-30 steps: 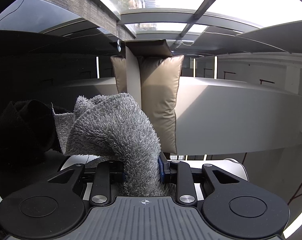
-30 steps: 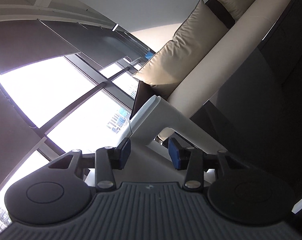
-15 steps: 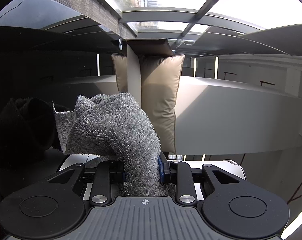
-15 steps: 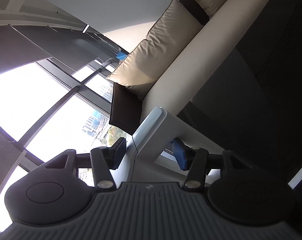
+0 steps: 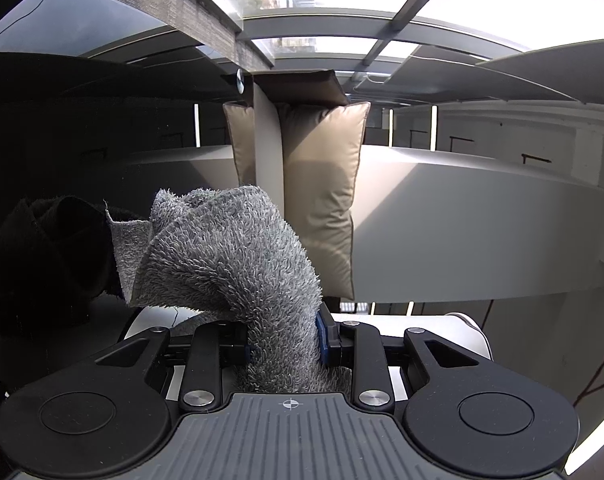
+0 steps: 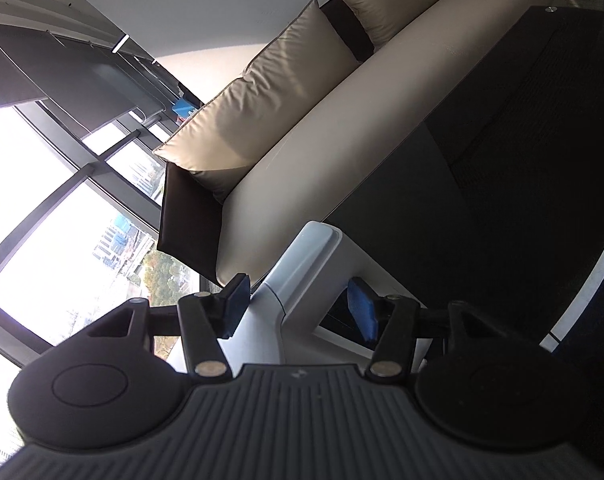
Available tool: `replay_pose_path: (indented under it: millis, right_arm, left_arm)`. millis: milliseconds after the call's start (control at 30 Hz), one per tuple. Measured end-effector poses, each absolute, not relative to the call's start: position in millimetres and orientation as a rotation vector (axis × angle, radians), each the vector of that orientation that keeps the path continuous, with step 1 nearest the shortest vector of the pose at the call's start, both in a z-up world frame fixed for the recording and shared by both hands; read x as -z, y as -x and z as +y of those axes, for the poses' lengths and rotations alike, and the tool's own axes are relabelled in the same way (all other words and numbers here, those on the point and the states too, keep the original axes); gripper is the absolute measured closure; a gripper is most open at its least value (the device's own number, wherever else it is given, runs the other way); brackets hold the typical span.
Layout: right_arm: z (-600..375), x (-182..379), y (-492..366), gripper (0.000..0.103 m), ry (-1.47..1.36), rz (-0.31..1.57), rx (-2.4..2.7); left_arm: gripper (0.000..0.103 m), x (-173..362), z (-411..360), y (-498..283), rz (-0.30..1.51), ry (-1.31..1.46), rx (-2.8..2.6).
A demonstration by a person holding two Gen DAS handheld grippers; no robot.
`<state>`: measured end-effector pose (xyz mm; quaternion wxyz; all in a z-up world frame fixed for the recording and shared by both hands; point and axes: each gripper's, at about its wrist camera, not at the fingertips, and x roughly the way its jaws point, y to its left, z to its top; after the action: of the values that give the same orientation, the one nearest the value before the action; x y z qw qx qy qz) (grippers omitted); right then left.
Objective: Clean container
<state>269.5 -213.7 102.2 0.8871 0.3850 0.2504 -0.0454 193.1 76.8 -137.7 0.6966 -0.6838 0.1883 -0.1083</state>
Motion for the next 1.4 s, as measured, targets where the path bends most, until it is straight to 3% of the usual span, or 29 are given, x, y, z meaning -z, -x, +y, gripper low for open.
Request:
replay_pose_path:
  millis: [333,533,867,1400]
  right_arm:
    - [-211.5,-109.2,-282.2,0.061,-0.679,0.509,0.081]
    - [-232.8,-104.0,-294.6,0.053,-0.839,0.579,0.087]
    - [-225.4,-109.0,-319.3,0.042,-0.794,0.605,0.141]
    - [-215.2,-107.4,-341.5,0.042,-0.599,0.611,0.087]
  left_arm:
    - [0.078,134.7,74.8,-193.7,0.428,1.513,0.254]
    - [0.078,135.3,74.9,-193.9,0.43,1.513,0.257]
    - [0.078,134.3,74.0,-193.9,0.434,1.497,0.263]
    - [0.078,130.1,74.9,-195.6,0.427,1.484,0.287]
